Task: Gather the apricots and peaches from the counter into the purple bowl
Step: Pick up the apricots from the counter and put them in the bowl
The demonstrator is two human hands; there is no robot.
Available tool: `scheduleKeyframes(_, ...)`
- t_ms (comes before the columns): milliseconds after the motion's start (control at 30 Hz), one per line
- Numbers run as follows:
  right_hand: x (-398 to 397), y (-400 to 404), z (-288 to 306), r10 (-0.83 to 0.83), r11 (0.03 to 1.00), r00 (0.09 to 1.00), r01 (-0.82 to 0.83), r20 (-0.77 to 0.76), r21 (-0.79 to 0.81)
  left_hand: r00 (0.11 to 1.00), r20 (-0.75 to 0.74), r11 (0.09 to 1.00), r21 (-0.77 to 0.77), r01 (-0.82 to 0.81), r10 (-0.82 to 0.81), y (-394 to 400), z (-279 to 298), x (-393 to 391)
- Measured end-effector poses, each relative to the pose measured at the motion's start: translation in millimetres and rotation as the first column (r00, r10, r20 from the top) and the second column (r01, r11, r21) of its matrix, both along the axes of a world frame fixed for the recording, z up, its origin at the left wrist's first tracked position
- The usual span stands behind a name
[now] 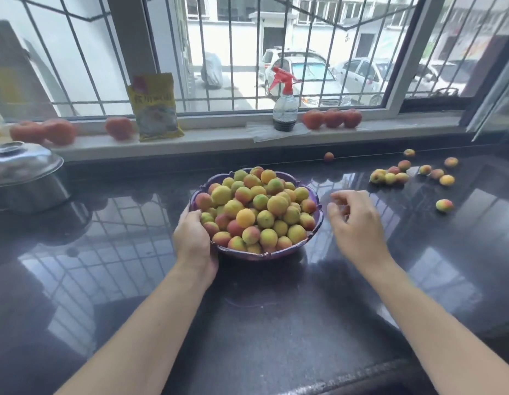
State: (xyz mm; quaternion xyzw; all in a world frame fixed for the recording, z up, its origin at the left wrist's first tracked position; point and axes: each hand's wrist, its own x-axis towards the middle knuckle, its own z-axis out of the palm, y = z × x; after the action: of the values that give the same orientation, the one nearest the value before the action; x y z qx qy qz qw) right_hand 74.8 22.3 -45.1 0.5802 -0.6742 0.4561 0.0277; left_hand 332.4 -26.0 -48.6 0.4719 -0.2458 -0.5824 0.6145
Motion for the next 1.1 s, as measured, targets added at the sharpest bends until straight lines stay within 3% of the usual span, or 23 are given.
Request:
scheduleKeyframes(133, -96, -2, -31, -0.242, 0.933, 0.961, 0.268, -0.133, 0.24, 1.0, 0.01, 1.0, -0.008, -0.014, 0.014, 1, 0, -25)
scheduleKeyframes(267, -176, -2, -46, -0.412, 0.816, 0.873, 0.481, -0.259, 0.323, 1.0, -0.014, 1.0, -0.012, 0.001, -0.001, 1, 1, -65)
scheduleKeyframes(400, -218, -19, -45, -0.403, 0.765, 0.832, 0.535, -0.38, 0.359, 0.997, 0.04, 0.997, -0.036, 0.069, -0.067, -1, -4, -106)
scheduleKeyframes(600, -241, -43, -39, -0.427, 0.702, 0.871, 0.489, -0.243, 0.517, 0.979, 0.116, 0.973, -0.144, 0.183, -0.167, -3, -18, -130)
scheduleKeyframes(800, -245, -47, -41, -0.468, 0.736, 0.849, 0.528, -0.244, 0.425, 0.971, 0.2, 0.97, -0.178, 0.167, -0.131, -5, -26, -131)
scheduleKeyframes(1000, -236, -37, -44, -0.439, 0.825, 0.866, 0.494, -0.24, 0.275, 0.967, 0.21, 0.965, -0.188, 0.183, -0.143, -8, -28, -128)
scheduleKeyframes(1100, -231, -32, -43, -0.422, 0.843, 0.885, 0.463, -0.198, 0.272, 0.966, 0.202, 0.962, -0.187, 0.201, -0.163, -8, -29, -126)
